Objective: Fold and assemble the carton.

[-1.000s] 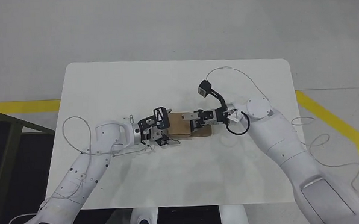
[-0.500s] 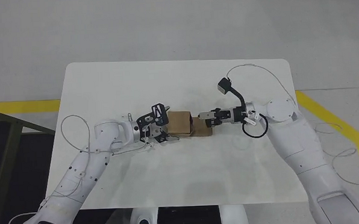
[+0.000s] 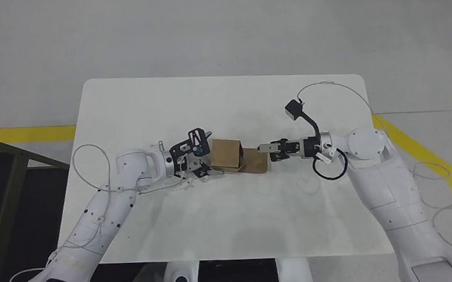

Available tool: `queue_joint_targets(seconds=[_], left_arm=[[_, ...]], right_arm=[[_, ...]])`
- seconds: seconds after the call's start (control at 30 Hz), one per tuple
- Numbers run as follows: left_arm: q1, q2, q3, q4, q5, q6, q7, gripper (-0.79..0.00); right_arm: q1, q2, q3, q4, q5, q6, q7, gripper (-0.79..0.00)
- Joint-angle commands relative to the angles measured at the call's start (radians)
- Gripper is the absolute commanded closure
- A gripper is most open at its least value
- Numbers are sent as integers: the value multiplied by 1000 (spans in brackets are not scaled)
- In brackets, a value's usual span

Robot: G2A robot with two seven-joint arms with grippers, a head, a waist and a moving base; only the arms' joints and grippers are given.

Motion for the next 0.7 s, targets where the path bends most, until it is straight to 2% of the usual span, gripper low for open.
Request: queue_joint_targets(seconds=[0.0, 0.2, 0.67], left_arm=[[0, 0, -1, 0, -1, 0, 0, -785], [-2, 0, -3, -3, -5, 2, -2, -785], [0, 0, 0, -4, -3, 2, -7, -785]], right_arm=[[-7, 0, -1, -1, 0, 5, -13, -785], [-38, 2, -14, 25, 11, 37, -33, -785], [-36, -7, -56, 130, 80, 7, -66, -785]])
